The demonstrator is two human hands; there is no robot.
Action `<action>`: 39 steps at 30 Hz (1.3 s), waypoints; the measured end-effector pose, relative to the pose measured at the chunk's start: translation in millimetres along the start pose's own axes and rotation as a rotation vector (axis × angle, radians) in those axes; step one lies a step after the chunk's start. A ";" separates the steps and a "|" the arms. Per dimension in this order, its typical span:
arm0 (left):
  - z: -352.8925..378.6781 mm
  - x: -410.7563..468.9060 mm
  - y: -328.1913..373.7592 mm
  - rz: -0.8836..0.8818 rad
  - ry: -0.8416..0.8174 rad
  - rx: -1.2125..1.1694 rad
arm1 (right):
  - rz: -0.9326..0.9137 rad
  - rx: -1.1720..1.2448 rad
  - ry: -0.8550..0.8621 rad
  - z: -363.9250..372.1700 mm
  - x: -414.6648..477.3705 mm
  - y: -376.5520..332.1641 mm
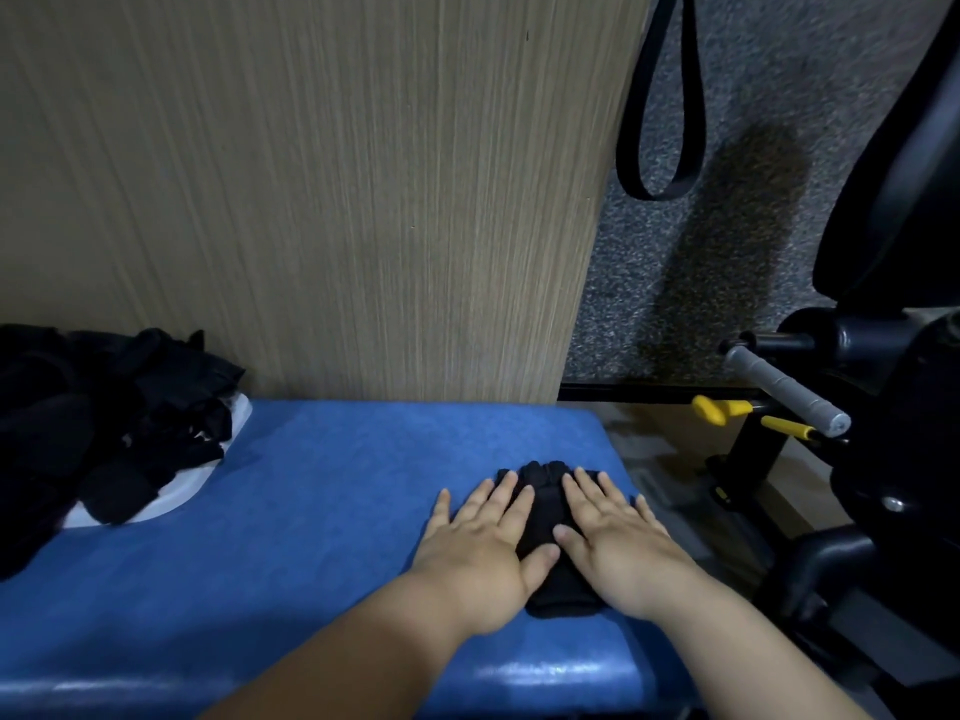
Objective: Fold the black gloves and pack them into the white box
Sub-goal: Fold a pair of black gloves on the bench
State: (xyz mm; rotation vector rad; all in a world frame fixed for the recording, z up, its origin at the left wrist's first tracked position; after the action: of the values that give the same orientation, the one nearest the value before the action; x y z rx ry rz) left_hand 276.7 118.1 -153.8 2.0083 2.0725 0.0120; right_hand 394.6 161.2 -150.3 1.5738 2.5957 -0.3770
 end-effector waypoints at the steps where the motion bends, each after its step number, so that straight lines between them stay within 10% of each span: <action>1: -0.2 0.0 -3.1 -0.007 -0.006 0.001 | 0.002 -0.009 0.005 -1.2 -0.4 0.0; 13: -27.3 -42.2 -105.4 -0.156 0.085 0.007 | -0.394 0.110 0.633 -54.8 -18.0 -93.8; 28: -91.6 -140.9 -284.5 -0.528 0.627 -0.381 | -0.362 0.649 0.234 2.5 73.6 -290.3; 39: -99.7 -132.7 -318.4 -0.545 0.695 -0.519 | -0.153 0.996 0.363 -10.6 126.2 -330.7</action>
State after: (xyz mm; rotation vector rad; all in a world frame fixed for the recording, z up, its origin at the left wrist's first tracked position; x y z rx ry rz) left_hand -52.7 -10.6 -91.9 1.1682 2.5700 1.1498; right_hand 44.6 126.7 -109.9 1.7577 2.9850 -1.7616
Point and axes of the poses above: each hand's wrist, its own x-axis towards the middle knuckle, its own z-axis out of the palm, y = z × x, the point moved 9 cm from there along x, towards the middle knuckle, and after that the axes turned 5 degrees about -z, right-handed, at the moved point
